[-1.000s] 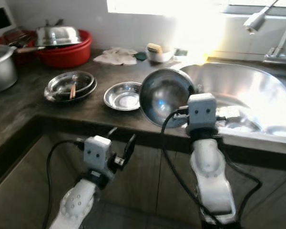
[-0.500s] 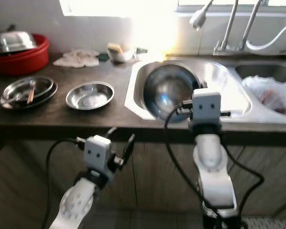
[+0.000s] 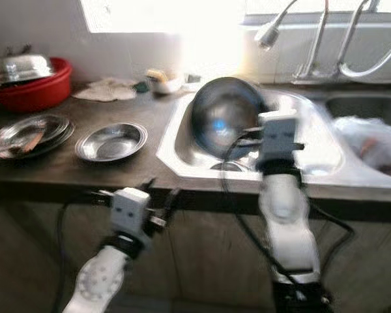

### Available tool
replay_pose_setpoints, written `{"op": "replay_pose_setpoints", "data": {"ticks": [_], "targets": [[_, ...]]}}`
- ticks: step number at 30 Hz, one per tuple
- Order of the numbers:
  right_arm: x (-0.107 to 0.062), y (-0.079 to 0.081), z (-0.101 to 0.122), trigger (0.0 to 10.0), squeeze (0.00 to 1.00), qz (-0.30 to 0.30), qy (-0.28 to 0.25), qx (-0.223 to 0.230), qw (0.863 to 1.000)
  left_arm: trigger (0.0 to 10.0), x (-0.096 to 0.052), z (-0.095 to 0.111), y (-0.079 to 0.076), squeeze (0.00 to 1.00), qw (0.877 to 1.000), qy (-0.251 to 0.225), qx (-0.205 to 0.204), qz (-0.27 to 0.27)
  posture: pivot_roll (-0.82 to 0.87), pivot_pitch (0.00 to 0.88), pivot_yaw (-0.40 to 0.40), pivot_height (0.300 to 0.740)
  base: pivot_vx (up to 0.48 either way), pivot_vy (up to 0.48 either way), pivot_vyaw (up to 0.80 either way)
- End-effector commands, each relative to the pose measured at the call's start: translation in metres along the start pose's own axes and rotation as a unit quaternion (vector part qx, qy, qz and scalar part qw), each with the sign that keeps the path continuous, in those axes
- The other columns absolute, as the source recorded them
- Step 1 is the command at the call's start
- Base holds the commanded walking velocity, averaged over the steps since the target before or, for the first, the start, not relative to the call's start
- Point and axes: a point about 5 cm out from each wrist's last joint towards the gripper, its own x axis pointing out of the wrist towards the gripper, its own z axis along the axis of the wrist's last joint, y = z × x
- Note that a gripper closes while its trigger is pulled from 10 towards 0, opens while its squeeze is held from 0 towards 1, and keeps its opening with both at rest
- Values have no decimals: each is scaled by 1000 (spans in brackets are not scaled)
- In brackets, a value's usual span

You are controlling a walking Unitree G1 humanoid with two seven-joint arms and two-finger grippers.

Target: Kitchen organization

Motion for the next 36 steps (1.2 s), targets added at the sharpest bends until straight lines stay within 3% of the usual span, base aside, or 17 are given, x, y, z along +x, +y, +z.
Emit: {"op": "replay_pose_setpoints", "data": {"ticks": [1, 6, 11, 15, 16, 22, 25, 30, 33, 36], "targets": [[4, -7, 7, 10000, 0, -10, -17, -2, 1000, 10000, 1, 2, -4, 0, 1000, -1, 1, -7, 34, 61, -18, 740, 390, -277, 0], [12, -14, 11, 10000, 0, -11, -19, -4, 1000, 10000, -1, 0, -2, 0, 1000, 8, -25, 11, 37, 64, -17, 740, 425, -104, 0], [30, -19, 11, 10000, 0, 4, 7, -6, 1000, 10000, 0, 0, -2, 0, 1000, 10, -18, 7, 33, 72, -14, 740, 0, 0, 0], [51, -27, 7, 10000, 0, 12, 40, -22, 999, 10000, -1, -2, -6, 0, 1000, 15, -23, -3, 34, 78, -16, 740, 0, 0, 0], [59, -30, 1, 10000, 0, 18, 70, -24, 997, 10000, -2, -2, -7, 0, 1000, 16, -25, -5, 34, 81, -18, 740, 0, 0, 0], [77, -39, -17, 10000, 0, 23, 131, -25, 991, 10000, -6, -3, -12, 0, 999, 22, -33, -14, 41, 94, -21, 740, 0, 0, 0], [85, -42, -31, 10000, 0, 27, 177, -13, 984, 10000, -9, -4, -15, 0, 999, 27, -34, -18, 48, 103, -26, 740, 0, 0, 0], [94, -45, -55, 10000, 0, 36, 259, -40, 964, 10000, -16, -4, -15, 0, 999, 35, -31, -23, 60, 124, -37, 740, 0, 0, 0], [94, -45, -62, 10000, 0, 39, 277, -43, 959, 10000, -16, -4, -15, 0, 999, 35, -32, -23, 64, 130, -35, 740, 0, 0, 0], [88, -46, -83, 10000, 0, 52, 334, -33, 940, 10000, -18, -4, -16, 0, 998, 39, -31, -28, 73, 138, -41, 740, 0, 0, 0]]}}
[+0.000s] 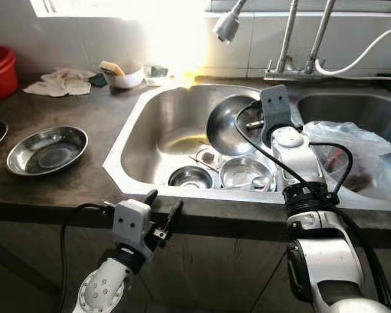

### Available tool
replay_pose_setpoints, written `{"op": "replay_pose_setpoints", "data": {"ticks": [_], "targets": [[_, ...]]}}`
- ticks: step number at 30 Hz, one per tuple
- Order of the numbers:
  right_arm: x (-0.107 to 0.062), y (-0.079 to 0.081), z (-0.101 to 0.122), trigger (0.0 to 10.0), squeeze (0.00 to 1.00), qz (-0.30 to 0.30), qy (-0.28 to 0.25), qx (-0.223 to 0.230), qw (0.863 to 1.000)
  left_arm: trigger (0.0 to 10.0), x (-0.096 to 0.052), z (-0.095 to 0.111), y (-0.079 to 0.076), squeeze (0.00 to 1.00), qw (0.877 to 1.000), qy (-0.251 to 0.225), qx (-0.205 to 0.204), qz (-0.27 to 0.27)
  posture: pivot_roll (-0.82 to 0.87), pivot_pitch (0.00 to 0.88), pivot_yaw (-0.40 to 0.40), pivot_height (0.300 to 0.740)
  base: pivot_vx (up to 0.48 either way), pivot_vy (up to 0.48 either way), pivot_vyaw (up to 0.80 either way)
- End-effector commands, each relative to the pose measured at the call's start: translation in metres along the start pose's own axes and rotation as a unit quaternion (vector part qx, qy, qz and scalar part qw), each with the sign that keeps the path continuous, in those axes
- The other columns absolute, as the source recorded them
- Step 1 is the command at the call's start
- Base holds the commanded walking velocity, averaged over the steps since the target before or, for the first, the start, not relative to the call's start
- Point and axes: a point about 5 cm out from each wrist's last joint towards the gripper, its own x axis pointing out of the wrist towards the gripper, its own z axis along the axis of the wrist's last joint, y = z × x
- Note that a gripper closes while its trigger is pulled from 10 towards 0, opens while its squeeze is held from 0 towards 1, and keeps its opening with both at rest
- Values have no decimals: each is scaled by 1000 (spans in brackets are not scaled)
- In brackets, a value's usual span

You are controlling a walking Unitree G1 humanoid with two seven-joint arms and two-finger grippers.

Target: Kitchen organization

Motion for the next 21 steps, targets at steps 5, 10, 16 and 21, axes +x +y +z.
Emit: {"op": "replay_pose_setpoints", "data": {"ticks": [5, 10, 16, 21], "targets": [[6, -4, -21, 10000, 0, 15, 68, 26, 997, 10000, -5, 2, -1, 0, 1000, 6, 0, -3, 79, 146, -42, 740, 0, 0, 0], [5, -2, -44, 10000, 0, 30, 108, 30, 993, 10000, -6, 2, -2, 0, 1000, 10, -1, -5, 81, 146, -44, 740, 0, 0, 0], [5, -3, -53, 10000, 1000, 35, 120, 41, 991, 10000, -6, 2, -2, 0, 1000, 12, -2, -8, 77, 143, -40, 740, 0, 0, 0], [6, -3, -52, 10000, 1000, 41, 113, 44, 992, 10000, -5, 1, -3, 0, 1000, 13, -3, -9, 76, 134, -40, 740, 0, 0, 0]]}}
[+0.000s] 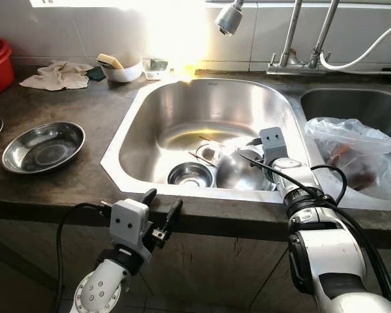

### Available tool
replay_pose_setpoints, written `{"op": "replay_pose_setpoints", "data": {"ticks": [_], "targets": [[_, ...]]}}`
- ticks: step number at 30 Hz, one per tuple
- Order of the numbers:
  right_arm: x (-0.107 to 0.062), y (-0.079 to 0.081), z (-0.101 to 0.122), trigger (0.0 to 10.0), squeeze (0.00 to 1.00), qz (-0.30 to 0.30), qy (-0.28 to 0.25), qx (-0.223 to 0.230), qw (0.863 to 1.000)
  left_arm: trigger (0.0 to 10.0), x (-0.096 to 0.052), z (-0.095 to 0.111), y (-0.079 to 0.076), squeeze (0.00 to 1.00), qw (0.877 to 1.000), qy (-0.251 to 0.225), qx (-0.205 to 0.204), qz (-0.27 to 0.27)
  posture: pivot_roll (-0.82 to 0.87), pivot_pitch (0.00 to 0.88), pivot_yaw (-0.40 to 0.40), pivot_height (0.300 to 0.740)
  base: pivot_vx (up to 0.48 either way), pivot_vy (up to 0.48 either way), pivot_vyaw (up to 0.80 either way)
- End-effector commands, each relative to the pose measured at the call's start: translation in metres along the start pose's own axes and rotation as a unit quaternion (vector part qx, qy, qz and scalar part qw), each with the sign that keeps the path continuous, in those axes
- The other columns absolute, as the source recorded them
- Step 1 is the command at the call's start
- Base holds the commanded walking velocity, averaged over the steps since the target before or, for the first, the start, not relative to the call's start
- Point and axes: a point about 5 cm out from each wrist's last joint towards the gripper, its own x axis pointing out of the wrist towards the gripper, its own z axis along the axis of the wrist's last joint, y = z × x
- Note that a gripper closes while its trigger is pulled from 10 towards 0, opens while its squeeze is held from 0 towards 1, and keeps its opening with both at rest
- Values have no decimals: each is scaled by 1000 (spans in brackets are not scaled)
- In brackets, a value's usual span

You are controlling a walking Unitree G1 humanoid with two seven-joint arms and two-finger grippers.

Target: Kitchen organization

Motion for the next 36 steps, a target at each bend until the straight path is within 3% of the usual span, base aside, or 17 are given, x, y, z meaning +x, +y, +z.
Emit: {"op": "replay_pose_setpoints", "data": {"ticks": [1, 7, 8, 10, 14, 19, 27, 28, 32, 36], "targets": [[-1, -3, 6, 10000, 1000, 0, -12, 5, 1000, 10000, -2, -4, -3, 0, 1000, 15, -3, -10, 76, 134, -40, 740, 0, 0, 0], [-2, -5, 15, 10000, 1000, -8, -36, 4, 999, 10000, 0, -4, -3, 0, 1000, 14, -2, -9, 75, 118, -39, 740, 0, 0, 0], [-4, -6, 23, 10000, 0, -15, -63, 9, 998, 10000, 0, -5, -3, 0, 1000, 13, -2, -9, 75, 117, -40, 740, 0, 0, 0], [-6, -6, 30, 10000, 0, -15, -89, 21, 996, 10000, 1, -5, -2, 0, 1000, 13, -2, -8, 74, 114, -38, 740, 0, 0, 0], [-19, -3, 56, 10000, 0, -23, -191, 42, 981, 10000, 2, -6, -1, 0, 1000, 13, 0, -7, 70, 106, -34, 740, 0, 0, 0], [-37, 8, 61, 10000, 0, -32, -261, 25, 964, 10000, 4, -6, 0, 0, 1000, 11, 2, -6, 62, 103, -26, 740, 0, 0, 0], [-80, 23, 49, 10000, 0, -27, -340, 47, 939, 10000, 7, -7, 3, 0, 1000, 8, 5, -4, 49, 98, -20, 740, 0, 0, 0], [-80, 23, 49, 10000, 0, -27, -340, 47, 939, 10000, 7, -7, 3, 0, 1000, 8, 5, -4, 49, 98, -20, 740, 0, 0, 0], [-109, 32, 32, 10000, 0, -21, -369, 30, 929, 10000, 8, -6, 5, 0, 1000, 2, 7, 3, 36, 94, -15, 740, 0, 0, 0], [-121, 39, 19, 10000, 0, -6, -375, 29, 926, 10000, 8, -5, 6, 0, 1000, 0, 5, 5, 31, 90, -13, 740, 0, 0, 0]]}}
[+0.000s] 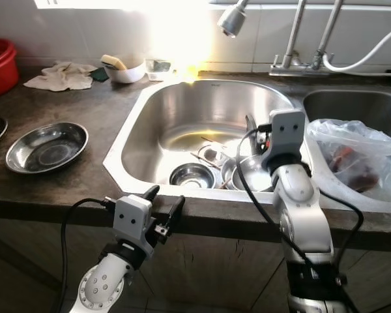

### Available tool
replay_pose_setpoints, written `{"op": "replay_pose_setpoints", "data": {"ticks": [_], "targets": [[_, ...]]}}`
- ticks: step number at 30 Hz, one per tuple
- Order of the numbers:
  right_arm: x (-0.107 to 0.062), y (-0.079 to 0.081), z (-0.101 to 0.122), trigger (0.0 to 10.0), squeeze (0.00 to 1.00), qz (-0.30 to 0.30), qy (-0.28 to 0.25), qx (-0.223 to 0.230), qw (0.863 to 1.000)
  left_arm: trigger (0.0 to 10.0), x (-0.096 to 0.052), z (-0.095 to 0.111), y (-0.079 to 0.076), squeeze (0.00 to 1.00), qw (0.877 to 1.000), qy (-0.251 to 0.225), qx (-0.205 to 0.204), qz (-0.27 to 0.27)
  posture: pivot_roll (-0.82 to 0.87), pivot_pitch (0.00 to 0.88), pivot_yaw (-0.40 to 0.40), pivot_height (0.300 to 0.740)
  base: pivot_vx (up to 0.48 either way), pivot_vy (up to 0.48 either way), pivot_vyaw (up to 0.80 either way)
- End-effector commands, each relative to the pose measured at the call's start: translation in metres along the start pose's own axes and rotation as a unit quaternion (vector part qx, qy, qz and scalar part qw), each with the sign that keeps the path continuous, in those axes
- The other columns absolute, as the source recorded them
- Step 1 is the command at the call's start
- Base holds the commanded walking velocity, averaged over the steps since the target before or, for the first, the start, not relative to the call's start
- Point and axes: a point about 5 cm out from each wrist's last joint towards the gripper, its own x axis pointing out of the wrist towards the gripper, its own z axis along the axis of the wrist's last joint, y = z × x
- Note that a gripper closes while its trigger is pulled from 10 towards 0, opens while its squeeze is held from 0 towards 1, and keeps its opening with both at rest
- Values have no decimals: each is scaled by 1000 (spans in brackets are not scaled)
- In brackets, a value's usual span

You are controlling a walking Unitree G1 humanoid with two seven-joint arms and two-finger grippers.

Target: Kitchen organization

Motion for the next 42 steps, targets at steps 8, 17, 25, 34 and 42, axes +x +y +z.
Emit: {"op": "replay_pose_setpoints", "data": {"ticks": [8, 17, 25, 34, 42], "targets": [[-39, 18, 1, 10000, 0, 25, -16, 5, 1000, 10000, -3, -3, 2, 0, 1000, 6, -5, 8, 31, 86, -11, 740, 0, 0, 0], [-59, 33, 6, 10000, 0, 40, -17, 8, 999, 10000, -10, 0, 2, 0, 1000, 4, -19, 13, 27, 76, -10, 740, 0, 0, 0], [-56, 40, 5, 10000, 0, 50, -14, 4, 999, 10000, -10, 2, 4, 0, 1000, 1, -15, 21, 35, 78, -13, 740, 0, 0, 0], [-48, 39, 4, 10000, 0, 43, -11, 2, 999, 10000, -10, -3, 6, 0, 999, 14, -6, 28, 38, 77, -19, 740, 0, 365, 789], [-39, 37, 6, 10000, 0, 37, -15, 9, 999, 10000, -10, -4, 5, 0, 1000, 16, -2, 24, 38, 72, -18, 740, 0, 0, 800]]}}
